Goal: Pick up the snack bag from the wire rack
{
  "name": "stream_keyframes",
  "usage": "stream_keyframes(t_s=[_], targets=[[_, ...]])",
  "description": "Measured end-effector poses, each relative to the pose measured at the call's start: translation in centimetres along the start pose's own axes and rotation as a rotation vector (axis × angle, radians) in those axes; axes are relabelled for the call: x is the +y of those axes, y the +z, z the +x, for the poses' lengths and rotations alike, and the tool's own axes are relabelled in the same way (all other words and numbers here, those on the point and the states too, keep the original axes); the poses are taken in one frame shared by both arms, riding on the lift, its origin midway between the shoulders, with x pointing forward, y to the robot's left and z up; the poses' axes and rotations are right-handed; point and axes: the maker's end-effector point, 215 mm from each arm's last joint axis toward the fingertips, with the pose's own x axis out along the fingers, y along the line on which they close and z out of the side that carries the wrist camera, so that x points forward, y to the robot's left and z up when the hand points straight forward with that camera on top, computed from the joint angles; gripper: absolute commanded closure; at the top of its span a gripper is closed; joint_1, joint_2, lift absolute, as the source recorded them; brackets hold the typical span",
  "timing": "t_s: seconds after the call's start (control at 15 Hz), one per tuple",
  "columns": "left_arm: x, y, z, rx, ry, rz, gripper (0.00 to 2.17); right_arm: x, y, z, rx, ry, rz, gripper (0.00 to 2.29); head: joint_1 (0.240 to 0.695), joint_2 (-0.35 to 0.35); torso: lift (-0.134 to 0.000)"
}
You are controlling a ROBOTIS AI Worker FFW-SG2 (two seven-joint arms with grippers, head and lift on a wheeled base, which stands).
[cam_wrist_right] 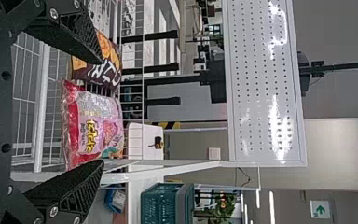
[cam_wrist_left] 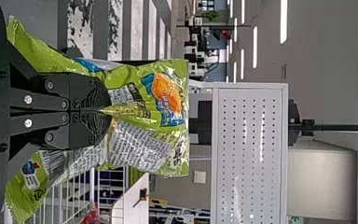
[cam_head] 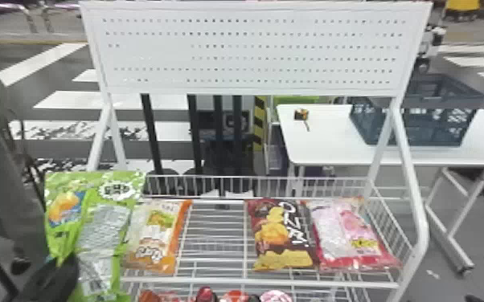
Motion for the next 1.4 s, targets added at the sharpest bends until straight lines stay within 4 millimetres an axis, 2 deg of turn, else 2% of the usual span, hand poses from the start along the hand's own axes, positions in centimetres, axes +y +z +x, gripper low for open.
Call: stream_keyframes(t_s=[0.73,0.87,1.13,1.27,1.4], targets=[[-0.4,0.1,-0.2,0.001,-0.007,0.002,1.88,0.0,-0.4,0.3,0.005,0.003,0.004,0.14,0.499,0.000,0.000],[-0.9,0.0,-0.2,0.003,-0.014,0.004,1.88,-0.6,-1.9,2.9,-0.003,-0.007,0.006,0.14,0.499,0.000,0.000],[-2.3,-0.3,-0.2,0.006,-0.032,0.005,1.88,-1.1,-4.6,11.1,-0.014,0.003,0.026,0.14,0.499,0.000,0.000],[-2.5,-0.2,-0.2,0.004,-0.035,0.005,1.88,-1.2,-6.4,15.3,0.034,0.020,0.021,0.14,0.499,0.000,0.000],[-2.6,-0.1,-0.3,0.002,-0.036,0.005,1.88,-1.5,-7.7,18.2,0.087,0.028,0.008,0.14,0.499,0.000,0.000]])
